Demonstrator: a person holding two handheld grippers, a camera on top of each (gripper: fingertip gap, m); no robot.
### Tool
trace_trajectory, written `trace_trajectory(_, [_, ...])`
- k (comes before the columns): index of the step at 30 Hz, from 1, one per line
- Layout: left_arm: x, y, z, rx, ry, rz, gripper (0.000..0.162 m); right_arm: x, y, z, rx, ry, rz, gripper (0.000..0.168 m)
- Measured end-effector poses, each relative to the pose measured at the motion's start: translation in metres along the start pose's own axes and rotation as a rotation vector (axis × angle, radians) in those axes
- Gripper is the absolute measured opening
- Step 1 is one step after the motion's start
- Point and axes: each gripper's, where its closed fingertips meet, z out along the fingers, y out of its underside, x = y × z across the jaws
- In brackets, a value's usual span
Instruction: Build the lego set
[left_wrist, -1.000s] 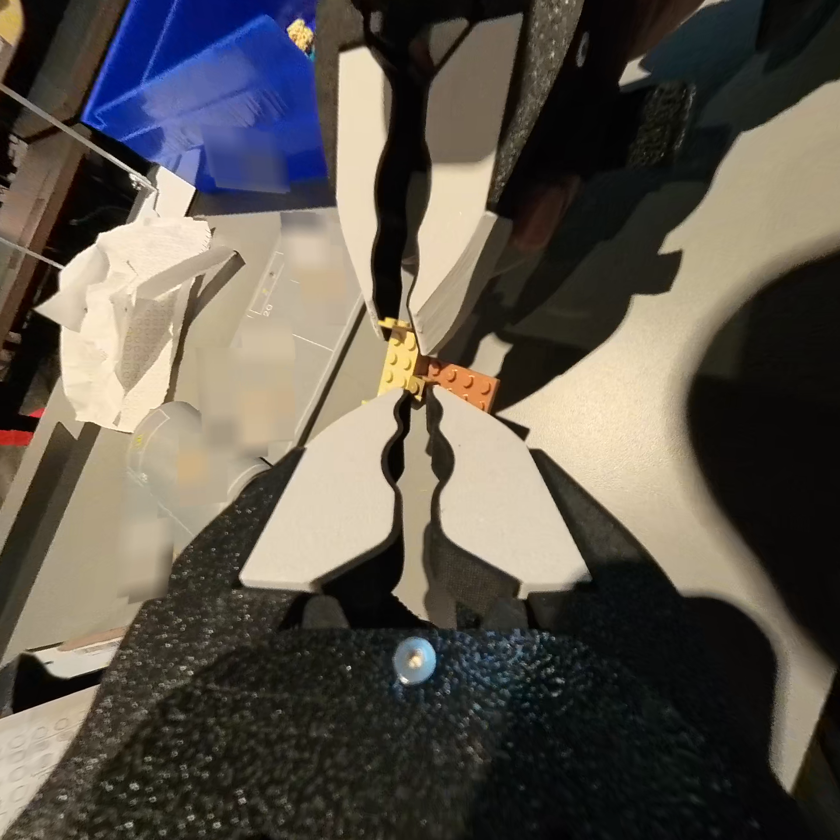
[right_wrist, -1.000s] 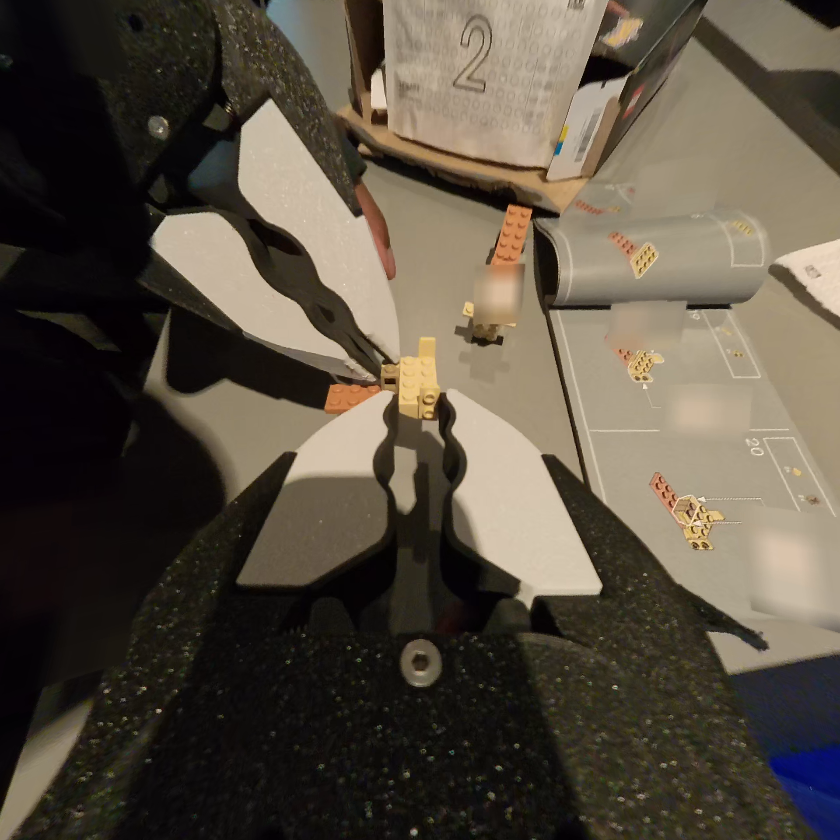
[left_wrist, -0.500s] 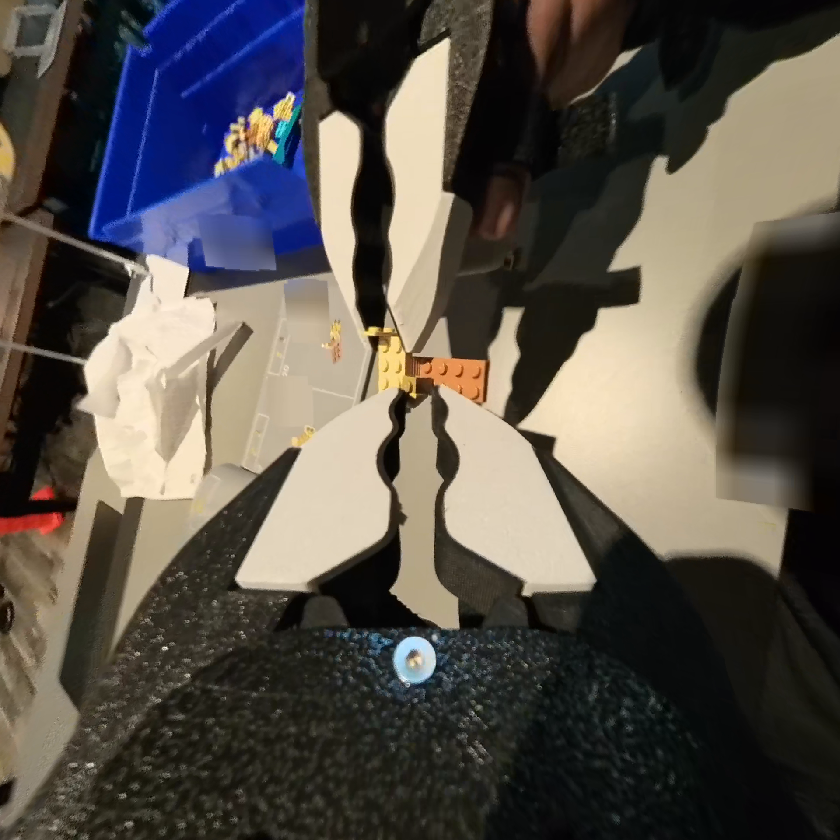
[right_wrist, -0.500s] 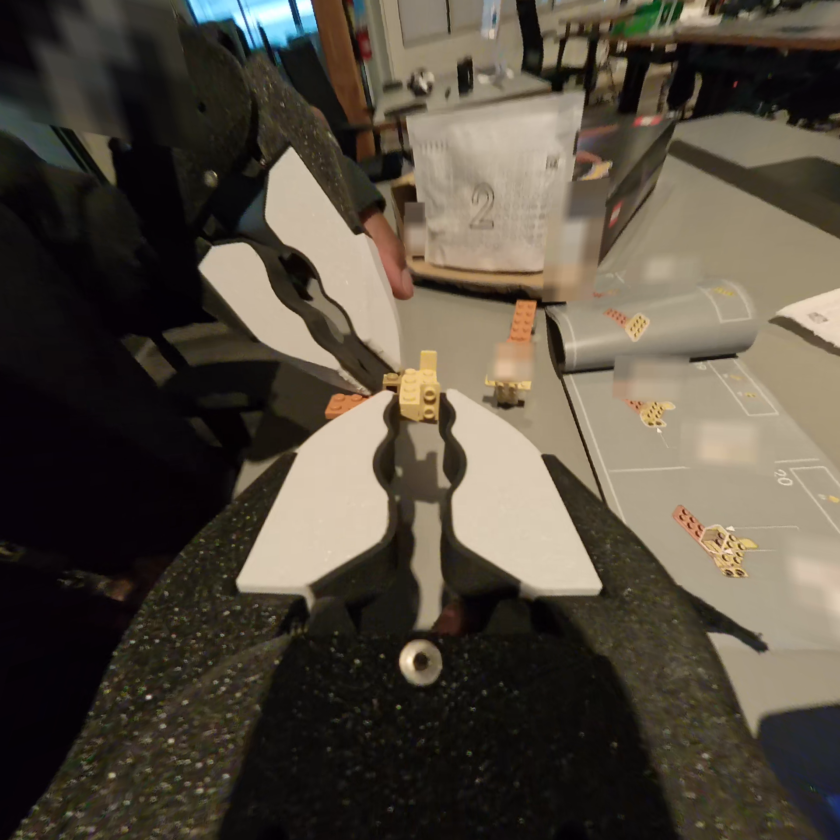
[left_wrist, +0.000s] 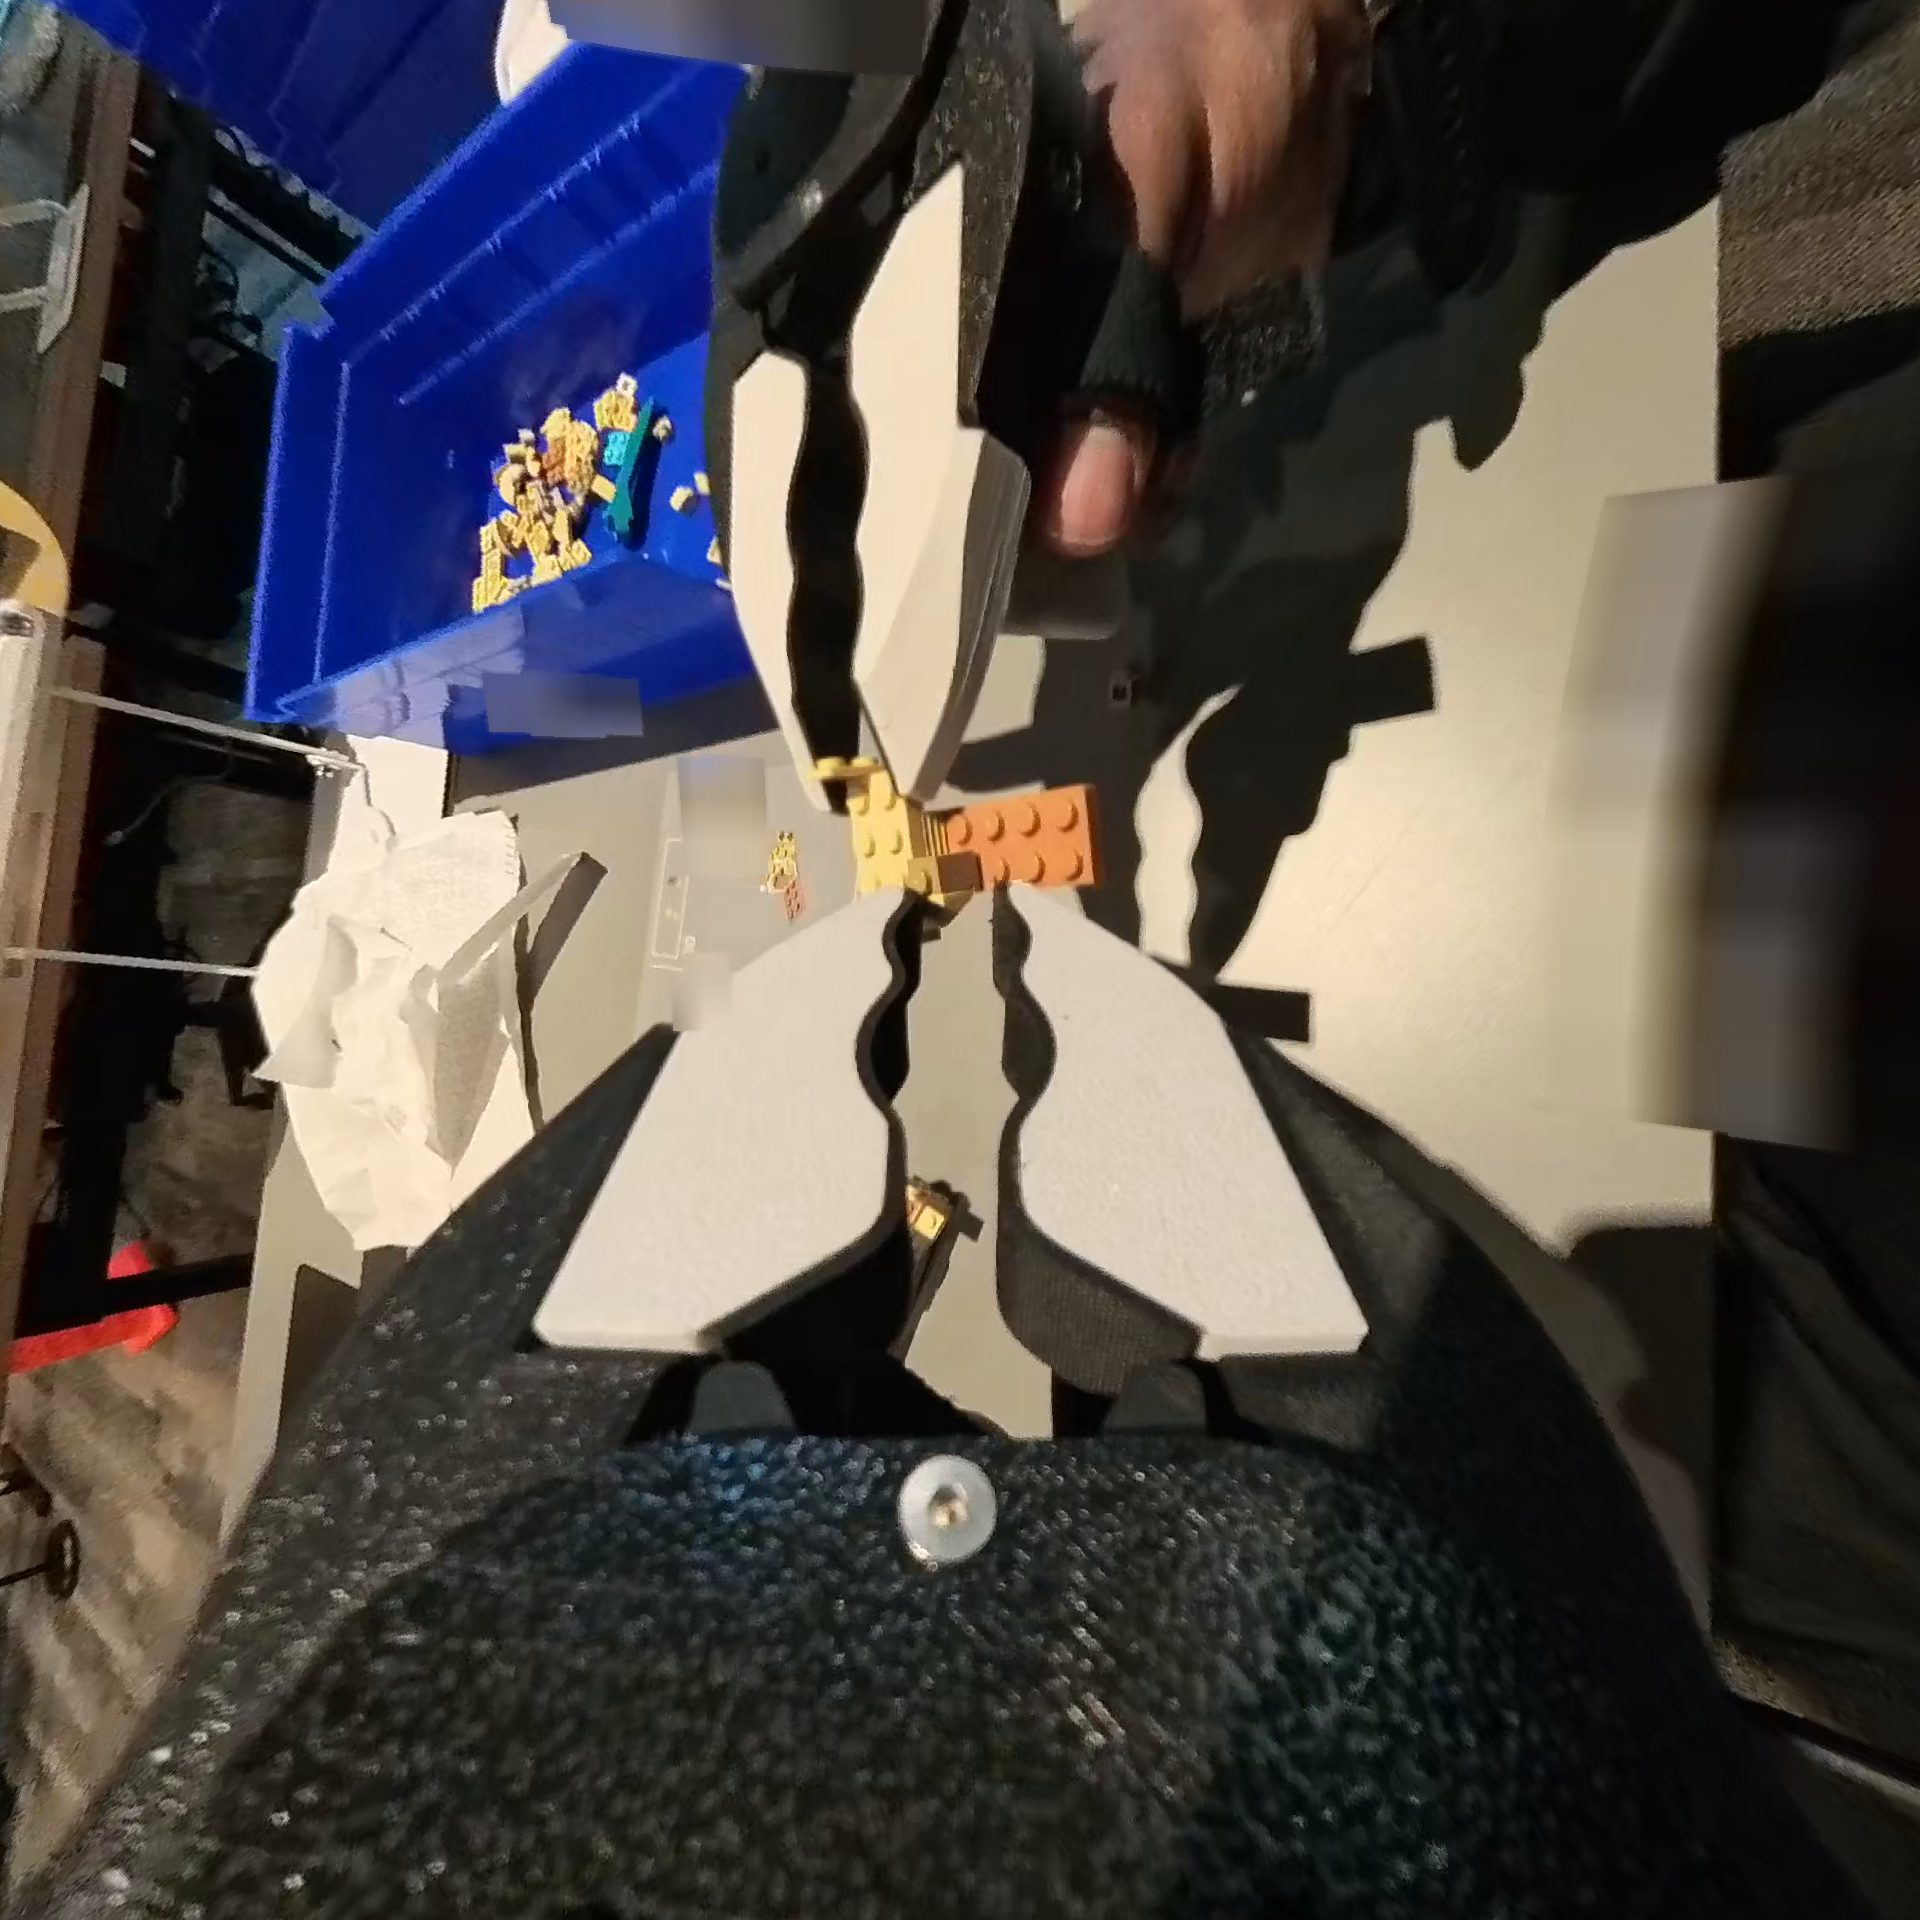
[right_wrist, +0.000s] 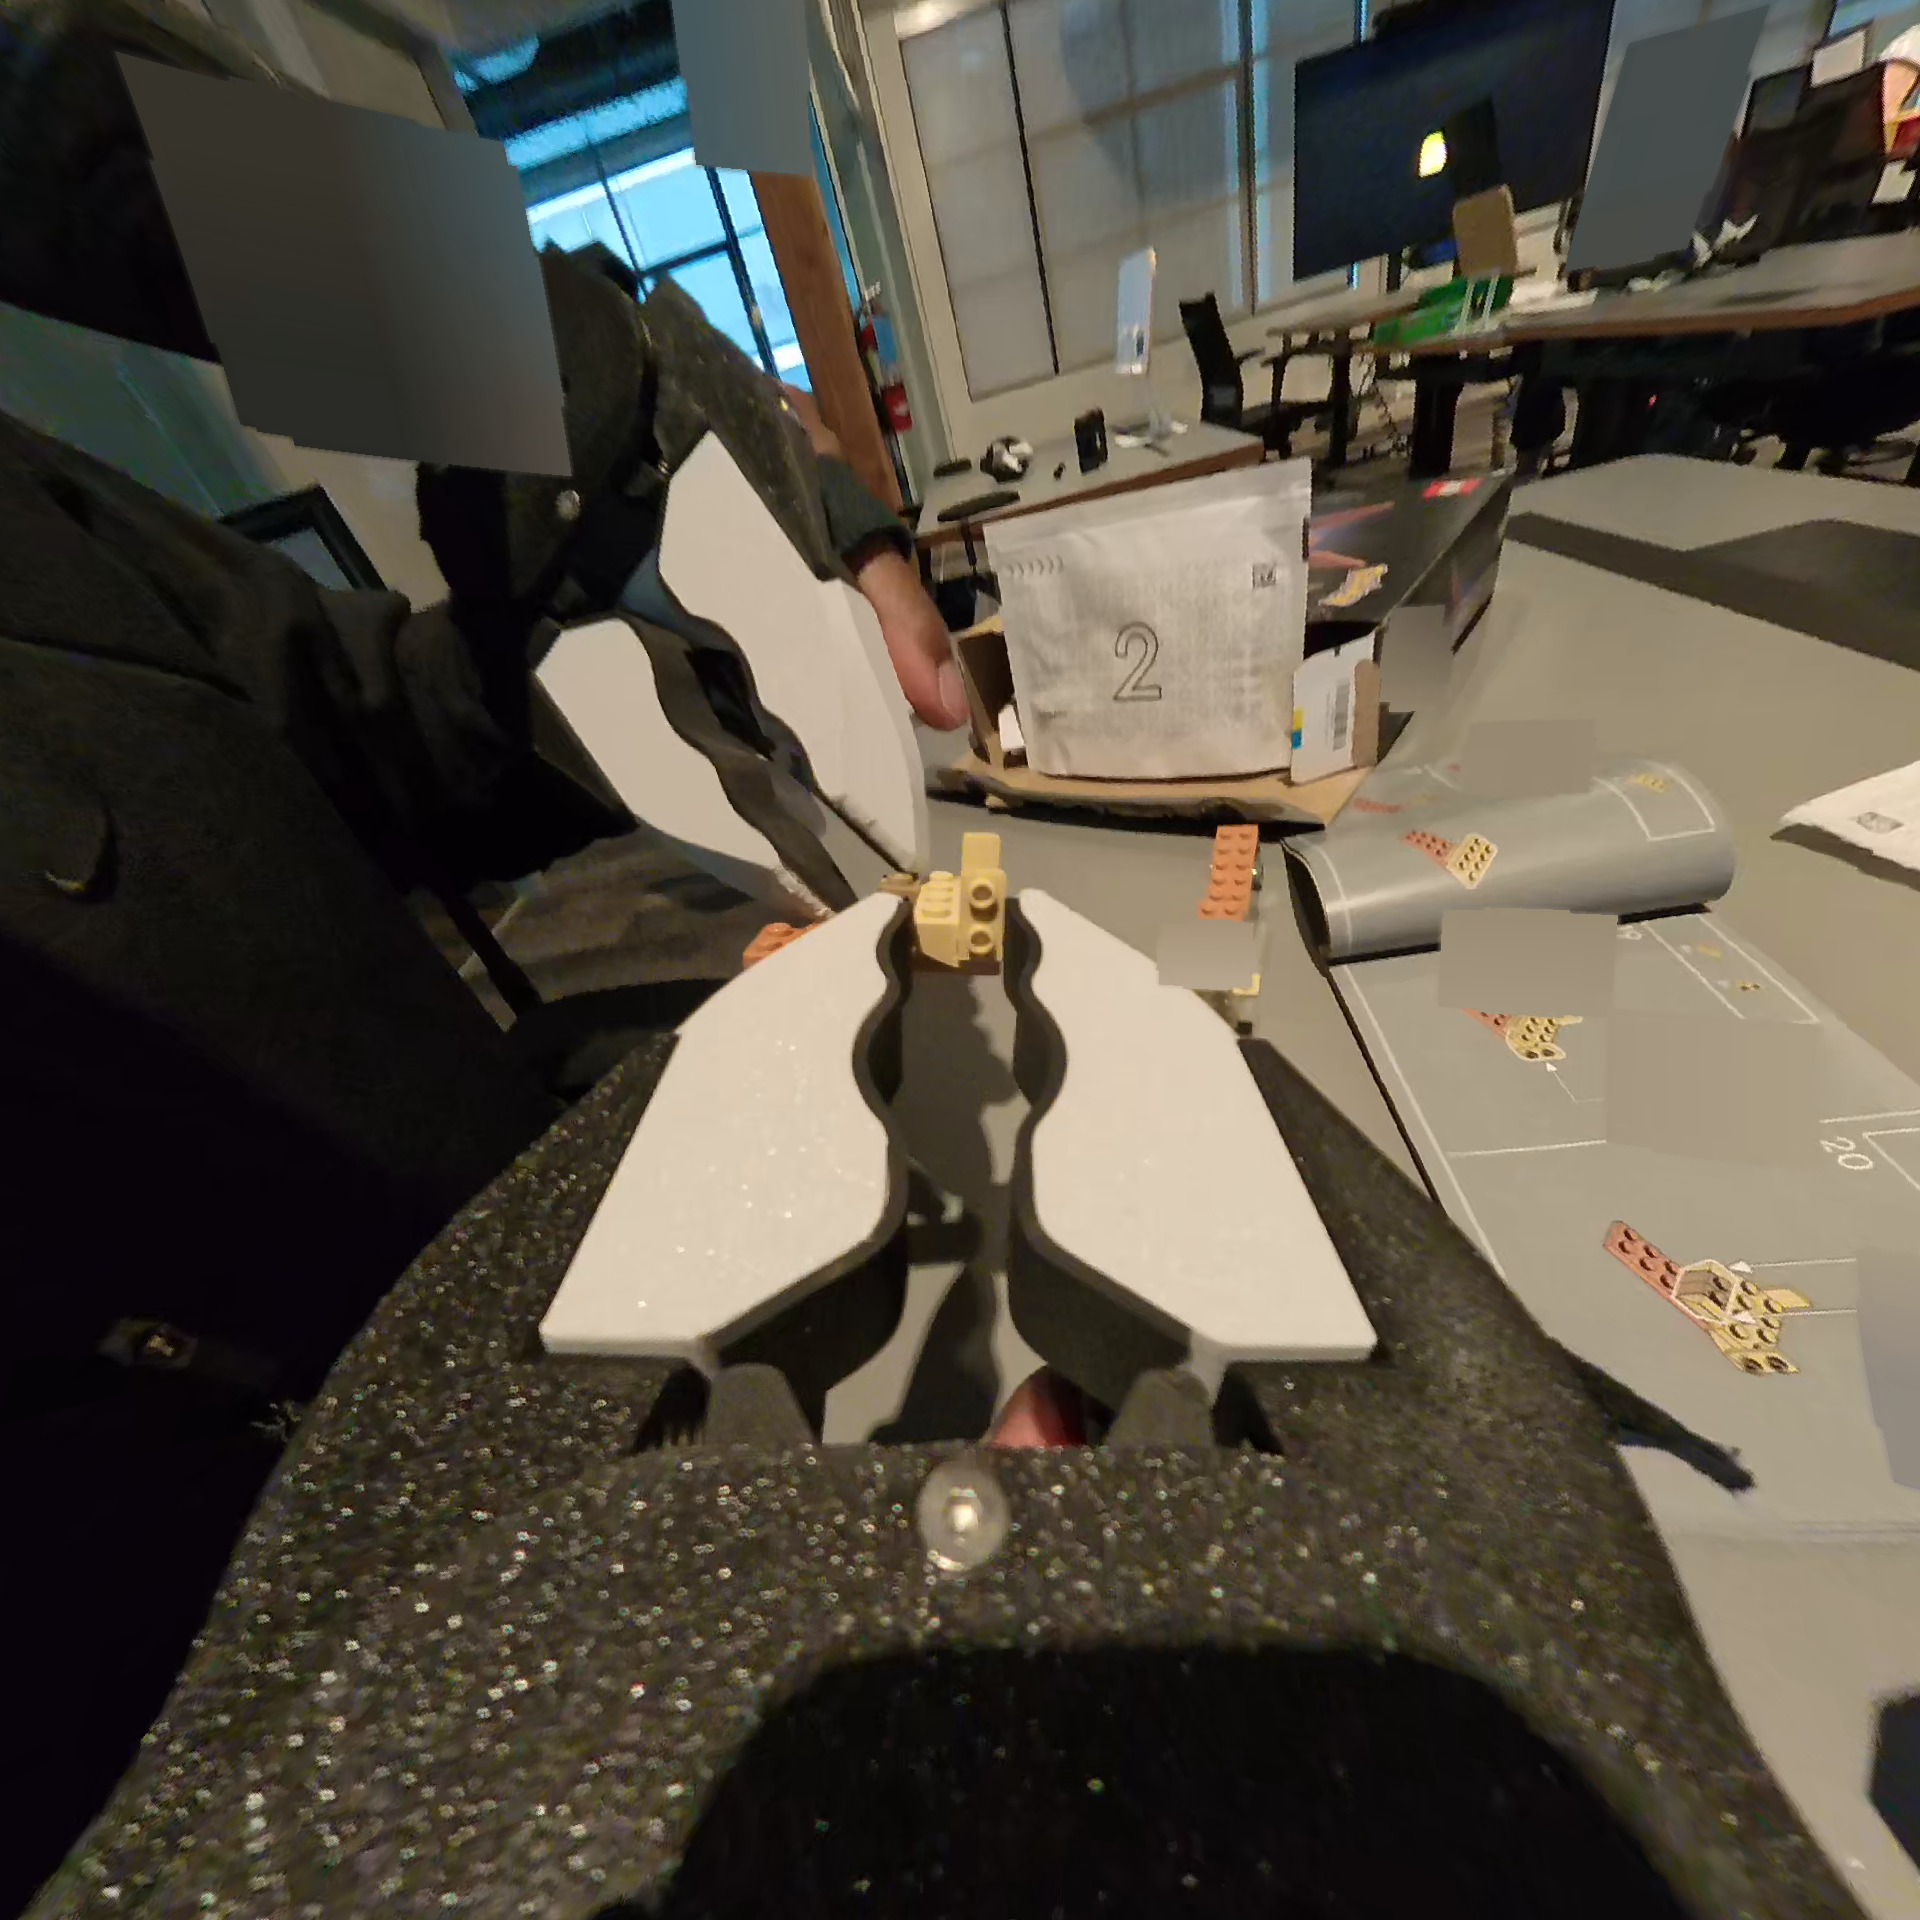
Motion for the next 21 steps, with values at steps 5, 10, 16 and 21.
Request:
trace_trajectory(5, [0.000,-0.003,-0.003,0.004,-0.014,0.035,0.013,-0.003,-0.007,-0.002,0.041,-0.015,0.017,0.016])
trace_trajectory(10, [-0.002,-0.007,-0.004,0.019,-0.049,0.049,0.013,-0.004,-0.012,-0.004,0.080,-0.020,0.049,0.016])
trace_trajectory(16, [-0.006,-0.010,-0.002,0.053,-0.150,0.065,0.015,-0.002,-0.015,-0.006,0.118,0.016,0.109,0.016])
trace_trajectory(21, [-0.008,-0.011,0.001,0.096,-0.261,0.060,0.019,0.001,-0.014,-0.008,0.161,0.056,0.223,0.016])
